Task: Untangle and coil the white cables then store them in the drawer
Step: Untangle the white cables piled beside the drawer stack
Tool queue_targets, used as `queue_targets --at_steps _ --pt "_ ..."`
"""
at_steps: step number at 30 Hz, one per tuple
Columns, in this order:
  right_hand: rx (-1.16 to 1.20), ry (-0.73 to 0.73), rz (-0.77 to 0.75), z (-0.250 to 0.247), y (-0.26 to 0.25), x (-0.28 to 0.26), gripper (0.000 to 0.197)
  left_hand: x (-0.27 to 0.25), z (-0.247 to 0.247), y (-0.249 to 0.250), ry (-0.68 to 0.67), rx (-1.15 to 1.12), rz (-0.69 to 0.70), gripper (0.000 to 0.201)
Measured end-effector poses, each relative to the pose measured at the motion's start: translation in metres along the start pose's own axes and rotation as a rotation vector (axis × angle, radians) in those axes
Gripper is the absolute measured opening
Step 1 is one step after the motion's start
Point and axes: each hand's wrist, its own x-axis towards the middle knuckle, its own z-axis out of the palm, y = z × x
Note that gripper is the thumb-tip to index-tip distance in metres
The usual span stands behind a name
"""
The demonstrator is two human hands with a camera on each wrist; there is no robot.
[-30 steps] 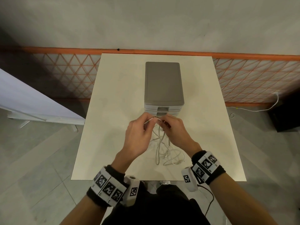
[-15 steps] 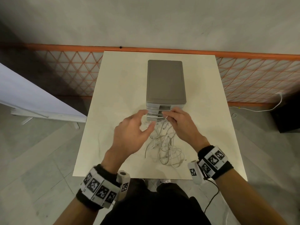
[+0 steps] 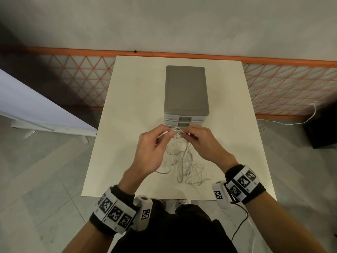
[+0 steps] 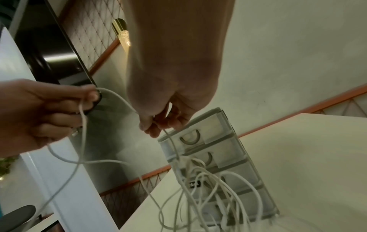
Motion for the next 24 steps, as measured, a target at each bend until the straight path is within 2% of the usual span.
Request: queue_targets --at_steps 9,12,14,17,18,19,21,24 --pt "-0.011 -0.02 0.006 0.011 0.008 0.003 0.015 -0.023 -0.022 0.013 0.091 -0.191 0.074 0.023" --pt "-0.02 -0.007 -0.001 0.016 0.011 0.01 0.018 -0.028 -0.026 0.015 0.085 -0.207 0.082 0.028" --pt "-0.019 0.007 0.018 0.013 0.012 0.011 0.021 -0.024 -0.03 0.005 0.056 -0.068 0.023 0.026" --pt "-0.172 0.063 -0.036 0.004 0.014 0.006 0.024 -0.014 -0.038 -0.009 -0.008 0.429 -0.158 0.012" --pt "-0.242 0.087 -0.074 0.0 0.013 0.005 0.024 -0.013 -0.037 -0.009 0.002 0.529 -0.195 0.013" --pt "-0.295 0.103 -0.108 -0.004 0.011 0.005 0.024 -0.012 -0.035 -0.007 0.012 0.595 -0.184 0.027" --pt "-0.343 0.099 -0.145 -0.011 0.007 0.007 0.024 -0.008 -0.025 0.0 -0.006 0.637 -0.101 0.046" --pt "-0.298 0.031 -0.128 -0.015 -0.004 0.009 0.027 0.002 -0.006 0.008 -0.058 0.502 -0.034 0.034"
